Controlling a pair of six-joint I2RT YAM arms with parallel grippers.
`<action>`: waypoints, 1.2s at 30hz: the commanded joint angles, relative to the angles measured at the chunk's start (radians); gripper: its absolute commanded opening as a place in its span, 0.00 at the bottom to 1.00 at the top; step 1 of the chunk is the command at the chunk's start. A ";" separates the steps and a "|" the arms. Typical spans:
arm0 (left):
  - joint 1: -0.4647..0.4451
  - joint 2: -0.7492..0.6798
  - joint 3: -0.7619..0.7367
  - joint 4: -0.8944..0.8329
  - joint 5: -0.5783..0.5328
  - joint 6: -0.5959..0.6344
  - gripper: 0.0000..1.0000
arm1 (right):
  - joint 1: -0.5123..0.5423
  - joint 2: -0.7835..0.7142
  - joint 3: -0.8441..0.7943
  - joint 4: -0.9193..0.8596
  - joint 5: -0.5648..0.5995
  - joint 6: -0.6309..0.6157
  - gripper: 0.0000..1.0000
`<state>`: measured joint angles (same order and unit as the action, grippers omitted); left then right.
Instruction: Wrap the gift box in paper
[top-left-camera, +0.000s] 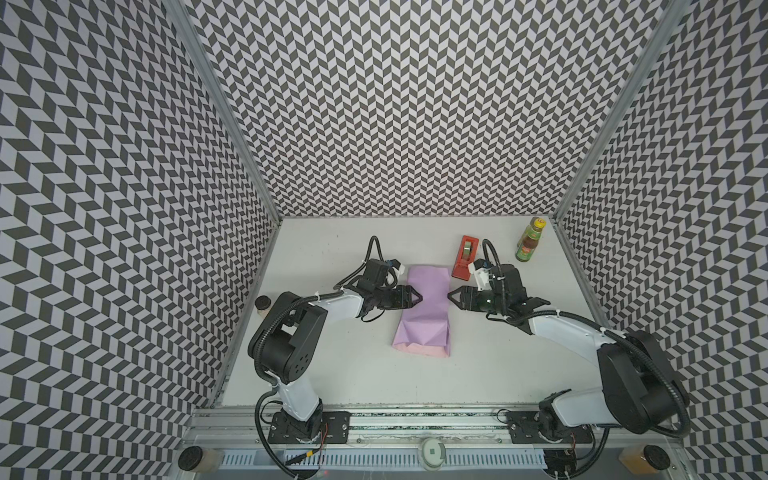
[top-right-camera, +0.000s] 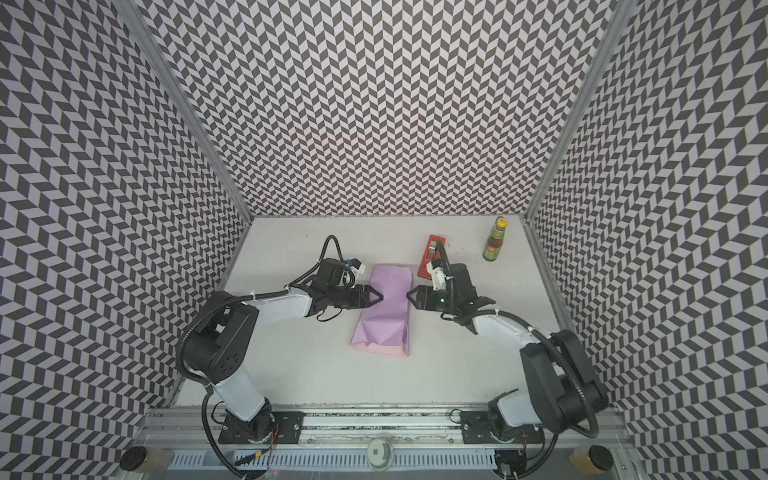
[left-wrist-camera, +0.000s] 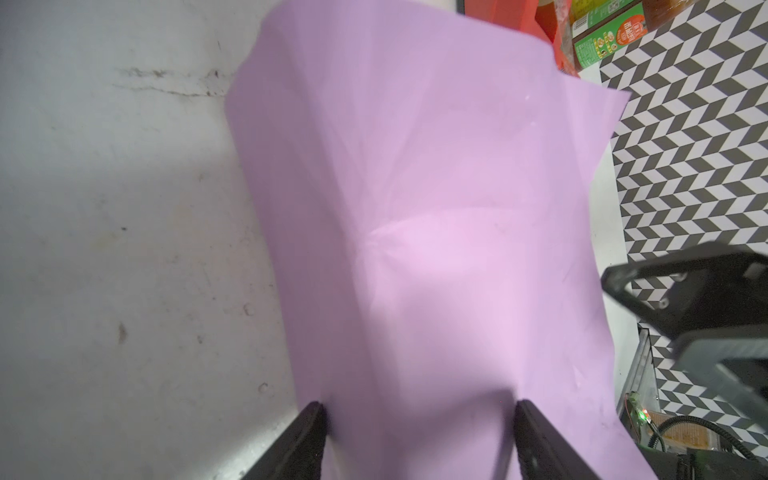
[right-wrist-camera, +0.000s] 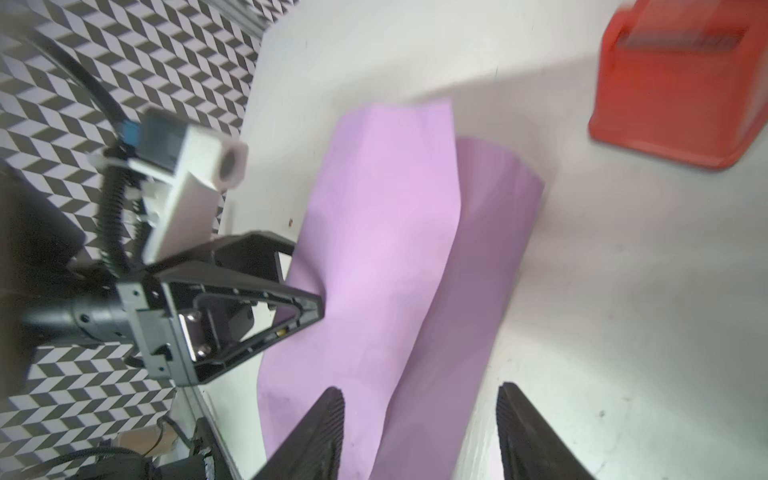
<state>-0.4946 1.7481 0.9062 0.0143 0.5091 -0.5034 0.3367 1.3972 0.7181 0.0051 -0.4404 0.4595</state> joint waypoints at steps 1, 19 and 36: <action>-0.008 0.064 -0.061 -0.155 -0.106 0.017 0.70 | -0.076 -0.037 0.042 -0.011 0.055 -0.031 0.64; -0.008 0.066 -0.066 -0.154 -0.115 0.016 0.69 | -0.220 0.368 0.378 0.097 -0.127 0.069 0.54; -0.007 0.073 -0.056 -0.154 -0.116 0.018 0.69 | -0.225 0.533 0.443 0.138 -0.166 0.104 0.47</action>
<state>-0.4946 1.7466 0.8997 0.0254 0.5060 -0.5079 0.1146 1.9072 1.1397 0.0746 -0.5755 0.5457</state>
